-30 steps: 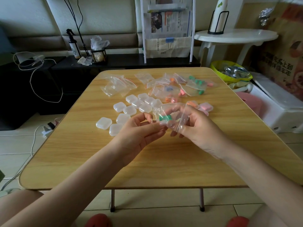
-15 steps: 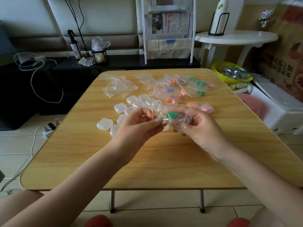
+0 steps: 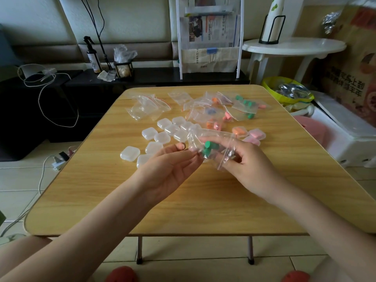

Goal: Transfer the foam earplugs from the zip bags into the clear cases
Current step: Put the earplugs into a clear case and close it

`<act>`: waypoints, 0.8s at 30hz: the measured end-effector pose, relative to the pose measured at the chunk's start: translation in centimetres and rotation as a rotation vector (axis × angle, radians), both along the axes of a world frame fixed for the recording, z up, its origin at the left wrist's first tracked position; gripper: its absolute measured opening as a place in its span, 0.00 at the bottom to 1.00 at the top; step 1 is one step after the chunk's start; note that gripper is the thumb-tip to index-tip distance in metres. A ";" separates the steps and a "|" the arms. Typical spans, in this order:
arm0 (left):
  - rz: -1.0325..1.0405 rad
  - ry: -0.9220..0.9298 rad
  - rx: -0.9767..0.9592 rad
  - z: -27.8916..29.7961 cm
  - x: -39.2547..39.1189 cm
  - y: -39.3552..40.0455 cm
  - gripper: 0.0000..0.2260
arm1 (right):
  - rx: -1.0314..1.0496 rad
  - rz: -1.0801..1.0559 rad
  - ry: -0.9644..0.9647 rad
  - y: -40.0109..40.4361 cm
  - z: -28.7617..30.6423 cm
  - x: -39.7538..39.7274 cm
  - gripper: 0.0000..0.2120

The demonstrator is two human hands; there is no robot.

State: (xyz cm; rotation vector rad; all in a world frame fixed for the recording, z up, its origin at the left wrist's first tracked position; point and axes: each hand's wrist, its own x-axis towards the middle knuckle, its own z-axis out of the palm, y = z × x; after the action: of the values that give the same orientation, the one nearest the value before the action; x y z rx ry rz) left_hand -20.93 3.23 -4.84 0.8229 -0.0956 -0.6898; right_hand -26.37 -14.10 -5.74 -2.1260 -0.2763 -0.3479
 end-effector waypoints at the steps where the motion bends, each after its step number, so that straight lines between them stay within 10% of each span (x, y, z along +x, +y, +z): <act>1: -0.003 0.022 -0.010 -0.1 0.0 0.0 0.18 | -0.031 -0.018 -0.028 0.0 0.1 -0.1 0.20; 11: 0.127 0.179 -0.006 -0.4 0.5 -0.2 0.12 | -0.029 -0.208 -0.309 0.7 -0.8 -0.1 0.09; 24: 0.201 -0.366 0.381 0.9 1.3 1.3 0.12 | 0.192 -0.208 -0.297 0.6 -1.4 0.4 0.13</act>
State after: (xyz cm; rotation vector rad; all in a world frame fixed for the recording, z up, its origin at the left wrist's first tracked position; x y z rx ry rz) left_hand -19.59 4.51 -3.93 1.3021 -0.2118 -0.3641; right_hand -25.97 -13.49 -7.17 -1.9143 -0.1839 -0.7842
